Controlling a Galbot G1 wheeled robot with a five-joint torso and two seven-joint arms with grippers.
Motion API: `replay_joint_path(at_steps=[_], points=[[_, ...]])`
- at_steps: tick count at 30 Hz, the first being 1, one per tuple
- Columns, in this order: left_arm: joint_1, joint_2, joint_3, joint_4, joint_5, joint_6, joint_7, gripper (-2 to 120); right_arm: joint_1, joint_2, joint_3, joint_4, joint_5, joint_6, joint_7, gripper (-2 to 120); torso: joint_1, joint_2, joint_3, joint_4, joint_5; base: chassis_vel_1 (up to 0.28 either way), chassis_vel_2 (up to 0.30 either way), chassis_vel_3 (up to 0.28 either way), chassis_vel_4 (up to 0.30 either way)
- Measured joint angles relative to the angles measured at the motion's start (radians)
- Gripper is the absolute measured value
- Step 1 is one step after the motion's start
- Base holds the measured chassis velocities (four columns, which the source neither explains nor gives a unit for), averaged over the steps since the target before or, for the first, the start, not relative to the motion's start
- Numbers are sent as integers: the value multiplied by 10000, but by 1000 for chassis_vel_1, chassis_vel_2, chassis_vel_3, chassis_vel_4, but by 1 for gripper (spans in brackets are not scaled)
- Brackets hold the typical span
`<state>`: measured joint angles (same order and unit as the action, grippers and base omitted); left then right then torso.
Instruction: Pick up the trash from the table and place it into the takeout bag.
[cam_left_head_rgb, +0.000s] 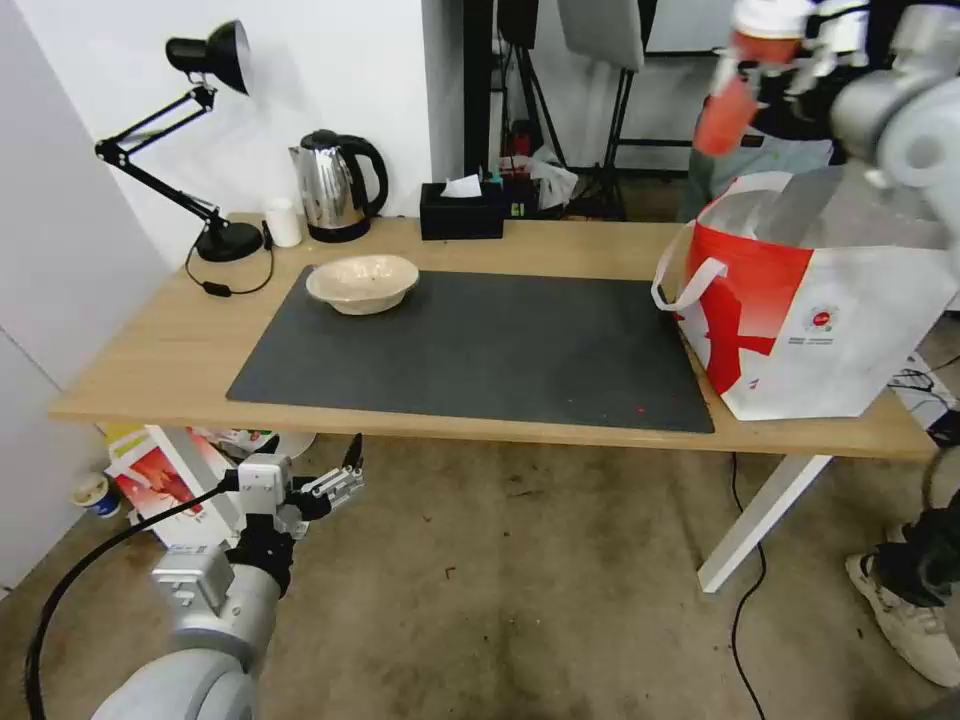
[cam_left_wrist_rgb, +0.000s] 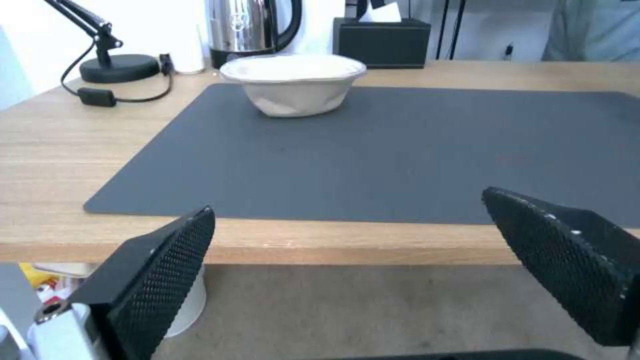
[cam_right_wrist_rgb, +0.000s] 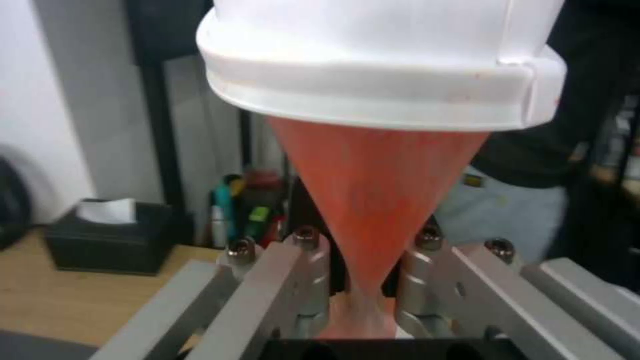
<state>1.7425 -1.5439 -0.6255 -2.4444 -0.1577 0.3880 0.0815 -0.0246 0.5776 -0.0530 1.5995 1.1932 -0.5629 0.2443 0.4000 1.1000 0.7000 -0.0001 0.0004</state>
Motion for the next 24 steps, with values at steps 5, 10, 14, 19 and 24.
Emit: replay_joint_path(at_steps=[5, 10, 14, 19, 24], points=[[16, 10, 63, -22, -10, -7, 10, 100, -599, -922, 446, 29, 79, 25, -168, 6, -1, 0, 0, -1, -2, 0, 0, 0, 0], [17, 0, 152, -39, -10, -13, 14, 100, -1377, -1488, 900, -35, 72, 161, -265, 6, 0, 1, 0, 0, -2, 0, 0, 0, 0], [65, 45, 163, -157, -16, -26, 18, 100, -1920, -1596, 1269, -221, 8, 236, -325, 6, -1, 0, 0, 2, -3, 0, 0, 0, 0], [67, 103, 147, -180, -73, -26, 18, 100, -2787, -1571, 1835, -350, -232, 300, -401, 6, 0, 0, 0, 0, -3, 0, 0, 0, 0], [21, 96, 188, -122, -75, -26, 18, 100, -3657, -1507, 2377, -268, -443, 322, -458, 6, 0, 0, 1, 2, -3, 0, 0, 0, 0]])
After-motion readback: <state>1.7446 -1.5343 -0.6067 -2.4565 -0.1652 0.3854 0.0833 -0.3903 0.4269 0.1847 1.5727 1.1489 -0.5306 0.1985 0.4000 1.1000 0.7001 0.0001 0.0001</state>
